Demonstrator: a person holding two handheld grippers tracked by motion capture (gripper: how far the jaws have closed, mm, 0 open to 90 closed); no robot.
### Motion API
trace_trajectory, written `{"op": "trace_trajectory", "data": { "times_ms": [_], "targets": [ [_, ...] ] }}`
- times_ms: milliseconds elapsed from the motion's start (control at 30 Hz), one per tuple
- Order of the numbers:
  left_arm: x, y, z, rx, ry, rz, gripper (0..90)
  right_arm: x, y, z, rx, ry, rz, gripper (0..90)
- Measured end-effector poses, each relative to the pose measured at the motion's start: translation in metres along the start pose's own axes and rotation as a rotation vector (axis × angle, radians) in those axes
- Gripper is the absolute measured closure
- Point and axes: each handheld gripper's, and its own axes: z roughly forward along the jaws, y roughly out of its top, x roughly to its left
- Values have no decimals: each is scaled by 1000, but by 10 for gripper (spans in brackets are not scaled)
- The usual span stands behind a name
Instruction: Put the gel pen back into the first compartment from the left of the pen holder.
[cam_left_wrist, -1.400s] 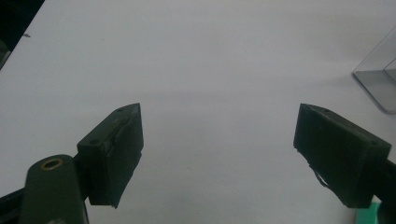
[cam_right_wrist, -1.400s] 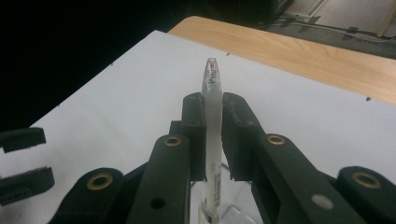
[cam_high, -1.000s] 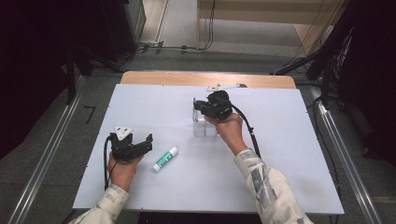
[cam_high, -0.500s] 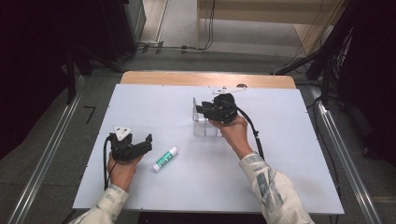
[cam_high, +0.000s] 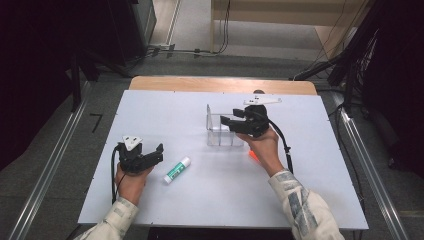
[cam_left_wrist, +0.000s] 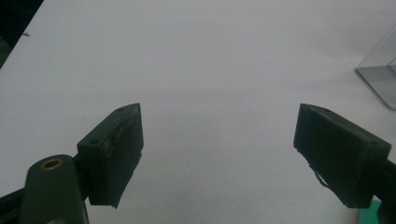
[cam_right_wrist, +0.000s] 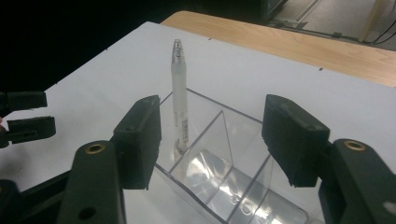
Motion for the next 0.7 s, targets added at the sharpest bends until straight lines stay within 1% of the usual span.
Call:
{"op": "trace_trajectory", "data": {
  "times_ms": [67, 200, 267, 300, 467, 600, 700],
  "targets": [
    [0, 0, 0, 0, 1, 1, 159, -2, -2, -5, -17, -3, -13, 339],
    [0, 0, 0, 0, 3, 0, 159, -4, -6, -15, -18, -18, -25, 305],
    [0, 0, 1, 2, 3, 3, 159, -6, -9, -19, -24, -30, -35, 305],
    [-1, 0, 0, 5, 2, 6, 159, -7, -11, -21, -20, -40, -35, 304],
    [-1, 0, 1, 4, 4, 4, 159, -18, -22, -30, -16, -54, -12, 299],
    [0, 0, 1, 4, 5, 0, 159, -24, -30, -37, -21, -70, 5, 298],
    [0, 0, 2, 6, 6, -4, 159, -27, -35, -43, -21, -85, 3, 293]
  ]
}}
